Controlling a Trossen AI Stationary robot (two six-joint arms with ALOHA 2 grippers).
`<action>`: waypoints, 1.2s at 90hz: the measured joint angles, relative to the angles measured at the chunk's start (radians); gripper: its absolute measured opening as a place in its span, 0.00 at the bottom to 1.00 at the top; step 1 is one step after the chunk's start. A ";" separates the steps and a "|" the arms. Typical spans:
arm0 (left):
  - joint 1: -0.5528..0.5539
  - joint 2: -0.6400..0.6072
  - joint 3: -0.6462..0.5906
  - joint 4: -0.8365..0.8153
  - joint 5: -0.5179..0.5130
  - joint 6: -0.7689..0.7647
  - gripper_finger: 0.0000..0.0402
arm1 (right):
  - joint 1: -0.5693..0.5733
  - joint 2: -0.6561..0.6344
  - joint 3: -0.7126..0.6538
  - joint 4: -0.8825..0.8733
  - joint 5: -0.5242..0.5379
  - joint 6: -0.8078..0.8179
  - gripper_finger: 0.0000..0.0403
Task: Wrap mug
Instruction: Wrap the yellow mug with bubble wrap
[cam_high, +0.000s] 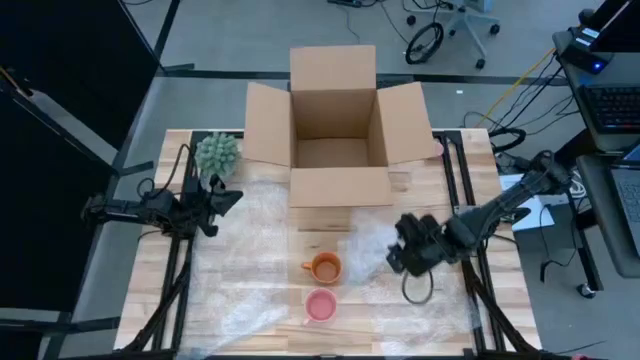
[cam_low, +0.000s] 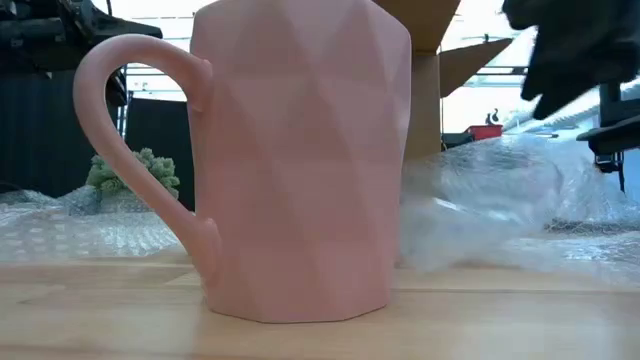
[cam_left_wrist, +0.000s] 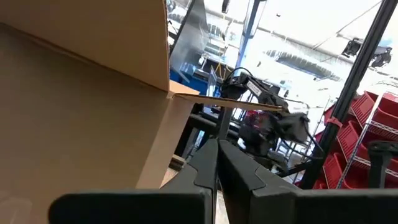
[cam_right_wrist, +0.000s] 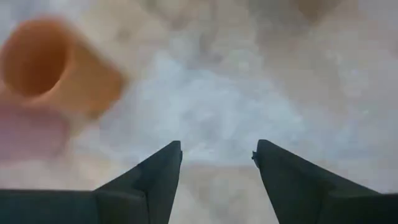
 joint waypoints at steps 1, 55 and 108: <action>0.000 0.000 0.000 0.000 0.000 0.000 0.00 | 0.006 0.010 -0.005 0.009 0.000 0.000 0.49; 0.000 0.000 0.000 0.000 0.000 0.001 0.00 | -0.155 0.238 0.000 -0.005 0.623 0.011 0.49; 0.000 0.000 0.000 -0.013 0.018 0.001 0.00 | -0.054 0.054 -0.014 -0.005 0.017 -0.191 0.49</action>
